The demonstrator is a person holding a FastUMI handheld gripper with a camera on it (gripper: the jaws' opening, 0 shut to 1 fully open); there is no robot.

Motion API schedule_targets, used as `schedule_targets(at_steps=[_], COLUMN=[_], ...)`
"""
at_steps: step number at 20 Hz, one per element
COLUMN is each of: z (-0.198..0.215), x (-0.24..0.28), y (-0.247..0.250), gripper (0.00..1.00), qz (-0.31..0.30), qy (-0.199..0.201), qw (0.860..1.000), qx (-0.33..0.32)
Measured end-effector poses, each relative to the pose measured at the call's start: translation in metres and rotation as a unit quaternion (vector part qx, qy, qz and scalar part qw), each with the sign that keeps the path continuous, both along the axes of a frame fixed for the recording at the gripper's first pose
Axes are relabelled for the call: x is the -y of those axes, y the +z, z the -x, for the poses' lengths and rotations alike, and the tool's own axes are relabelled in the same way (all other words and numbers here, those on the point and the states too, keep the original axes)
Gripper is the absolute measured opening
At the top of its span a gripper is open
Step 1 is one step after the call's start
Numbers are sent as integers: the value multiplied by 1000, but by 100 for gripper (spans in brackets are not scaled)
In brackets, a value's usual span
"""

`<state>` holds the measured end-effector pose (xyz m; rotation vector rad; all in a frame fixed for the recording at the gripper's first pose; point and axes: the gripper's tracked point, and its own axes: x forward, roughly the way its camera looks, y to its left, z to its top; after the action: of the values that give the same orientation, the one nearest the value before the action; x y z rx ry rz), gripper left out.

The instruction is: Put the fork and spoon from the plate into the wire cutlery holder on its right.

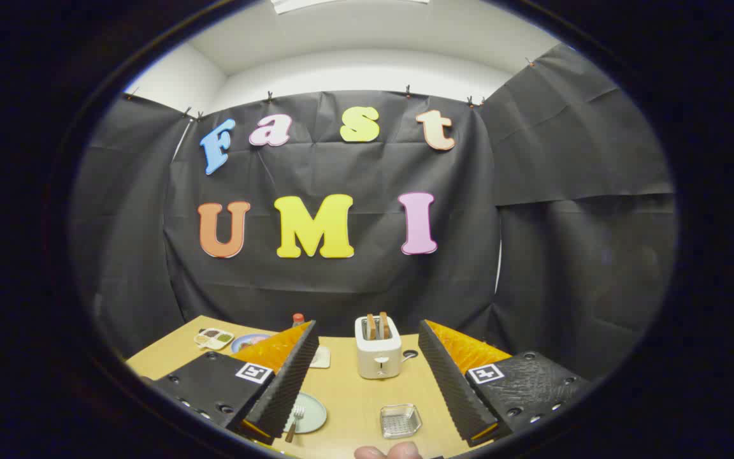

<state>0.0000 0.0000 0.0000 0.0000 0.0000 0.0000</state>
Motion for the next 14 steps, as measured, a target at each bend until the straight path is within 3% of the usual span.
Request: schedule_targets(at_steps=[14], z=[-4], x=[-5], y=[10], gripper=[95], qz=[-7], qy=[9], qw=[1000], qx=[1])
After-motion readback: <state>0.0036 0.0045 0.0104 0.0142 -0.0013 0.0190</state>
